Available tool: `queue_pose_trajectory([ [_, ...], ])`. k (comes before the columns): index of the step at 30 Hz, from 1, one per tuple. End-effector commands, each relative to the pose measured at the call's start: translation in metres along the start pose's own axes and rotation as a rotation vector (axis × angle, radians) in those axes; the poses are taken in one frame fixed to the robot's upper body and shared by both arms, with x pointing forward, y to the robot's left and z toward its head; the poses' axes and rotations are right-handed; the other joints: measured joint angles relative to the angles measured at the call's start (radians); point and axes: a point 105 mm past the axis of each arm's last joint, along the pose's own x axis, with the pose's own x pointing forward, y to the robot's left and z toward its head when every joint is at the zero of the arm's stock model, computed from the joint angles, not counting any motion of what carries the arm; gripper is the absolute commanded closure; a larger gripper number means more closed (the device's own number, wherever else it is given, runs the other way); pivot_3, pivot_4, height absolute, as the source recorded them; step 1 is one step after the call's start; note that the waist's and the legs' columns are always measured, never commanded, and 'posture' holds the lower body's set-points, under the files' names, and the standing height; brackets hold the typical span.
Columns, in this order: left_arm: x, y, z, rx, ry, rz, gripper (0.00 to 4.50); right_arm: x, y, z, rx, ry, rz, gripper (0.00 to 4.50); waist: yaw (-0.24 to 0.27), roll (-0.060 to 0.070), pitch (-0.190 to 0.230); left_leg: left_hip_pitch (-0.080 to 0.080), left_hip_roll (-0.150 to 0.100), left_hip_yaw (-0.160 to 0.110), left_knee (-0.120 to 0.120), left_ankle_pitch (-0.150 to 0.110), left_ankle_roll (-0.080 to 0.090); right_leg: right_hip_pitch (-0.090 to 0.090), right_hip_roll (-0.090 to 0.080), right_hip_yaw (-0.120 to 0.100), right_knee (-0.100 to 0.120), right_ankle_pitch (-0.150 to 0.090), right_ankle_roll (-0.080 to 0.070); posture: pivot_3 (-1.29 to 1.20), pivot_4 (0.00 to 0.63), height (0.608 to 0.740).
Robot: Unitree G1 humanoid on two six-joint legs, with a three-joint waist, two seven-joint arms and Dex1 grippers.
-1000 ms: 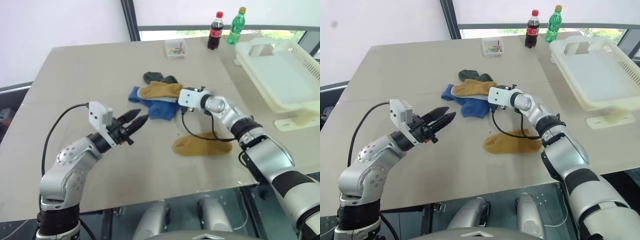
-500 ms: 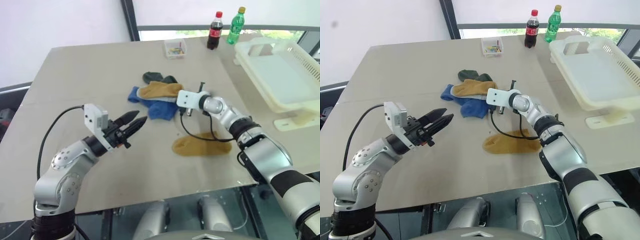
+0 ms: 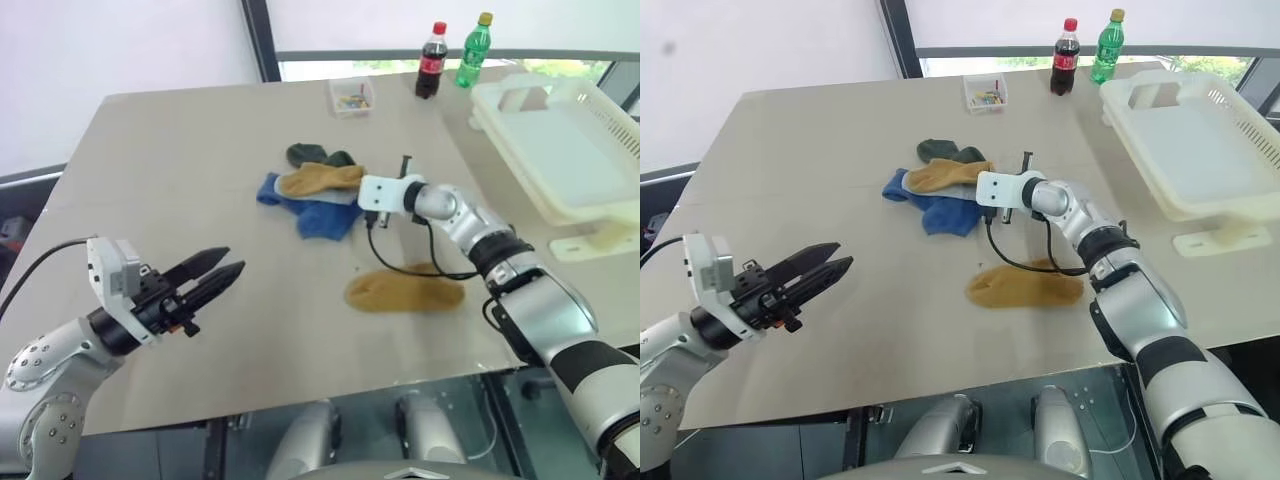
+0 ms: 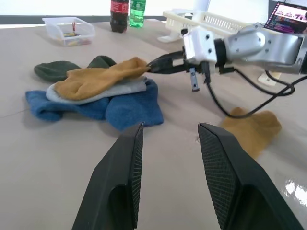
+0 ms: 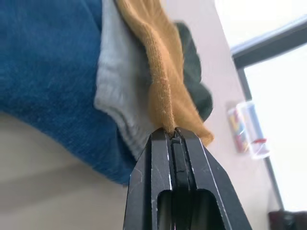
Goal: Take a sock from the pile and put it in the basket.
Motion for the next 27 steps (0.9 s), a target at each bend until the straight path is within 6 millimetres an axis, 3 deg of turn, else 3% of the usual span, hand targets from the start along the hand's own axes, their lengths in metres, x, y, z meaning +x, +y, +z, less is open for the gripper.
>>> queue_pose_trajectory([
  [1, -0.001, -0.001, 0.01, 0.059, -0.028, -0.007, 2.52, -0.013, -0.007, 0.013, -0.023, -0.072, 0.009, 4.45, 0.003, 0.0, 0.0, 0.0, 0.0, 0.0, 0.0, 0.0, 0.0, 0.0, 0.0, 0.0, 0.0, 0.0, 0.0, 0.0, 0.15, 0.74],
  [6, 0.01, -0.003, 0.006, 0.044, -0.033, -0.038, 2.52, -0.052, 0.023, 0.017, -0.03, -0.113, 0.172, 4.45, 0.015, 0.0, 0.0, 0.0, 0.0, 0.0, 0.0, 0.0, 0.0, 0.0, 0.0, 0.0, 0.0, 0.0, 0.0, 0.0, 0.15, 0.74],
  [10, 0.017, -0.003, 0.004, 0.034, -0.03, -0.065, 2.52, -0.086, 0.041, 0.004, -0.037, -0.047, 0.27, 4.45, 0.03, 0.001, 0.0, 0.0, 0.0, 0.001, 0.0, 0.0, 0.0, 0.0, -0.001, 0.001, 0.0, 0.0, 0.0, 0.0, 0.15, 0.74],
  [16, 0.027, -0.003, -0.003, 0.017, -0.005, -0.109, 2.52, -0.136, 0.044, -0.023, -0.021, 0.093, 0.335, 4.45, 0.035, 0.001, 0.001, 0.0, 0.0, 0.001, 0.0, 0.0, 0.0, 0.001, -0.002, 0.0, 0.0, 0.0, 0.0, 0.0, 0.15, 0.74],
  [20, 0.036, -0.008, -0.011, 0.012, 0.029, -0.149, 2.52, -0.157, 0.041, -0.042, -0.026, 0.176, 0.336, 4.45, 0.033, 0.001, 0.001, 0.0, 0.0, 0.002, 0.0, 0.0, 0.0, 0.001, -0.002, 0.0, 0.0, 0.0, 0.0, 0.0, 0.15, 0.74],
  [23, 0.052, -0.014, -0.017, -0.003, 0.047, -0.176, 2.52, -0.162, 0.038, -0.055, -0.033, 0.232, 0.339, 4.45, 0.034, 0.001, 0.001, 0.0, 0.0, 0.002, 0.0, 0.0, 0.0, 0.001, -0.002, 0.0, 0.0, 0.0, 0.0, 0.0, 0.15, 0.74],
  [25, 0.065, -0.02, -0.026, -0.024, 0.083, -0.193, 2.52, -0.162, 0.039, -0.058, 0.024, 0.228, 0.335, 3.93, 0.037, 0.001, 0.001, 0.0, 0.0, 0.002, 0.0, 0.0, 0.0, 0.001, -0.002, 0.0, 0.0, 0.0, 0.0, 0.0, 0.15, 0.74],
  [27, 0.082, -0.023, -0.038, -0.039, 0.134, -0.187, 2.52, -0.164, 0.034, -0.058, 0.025, 0.215, 0.276, 3.01, 0.038, 0.001, 0.001, 0.0, 0.0, 0.002, 0.0, 0.0, 0.0, 0.001, -0.002, 0.0, 0.0, 0.001, 0.0, 0.0, 0.15, 0.74],
])
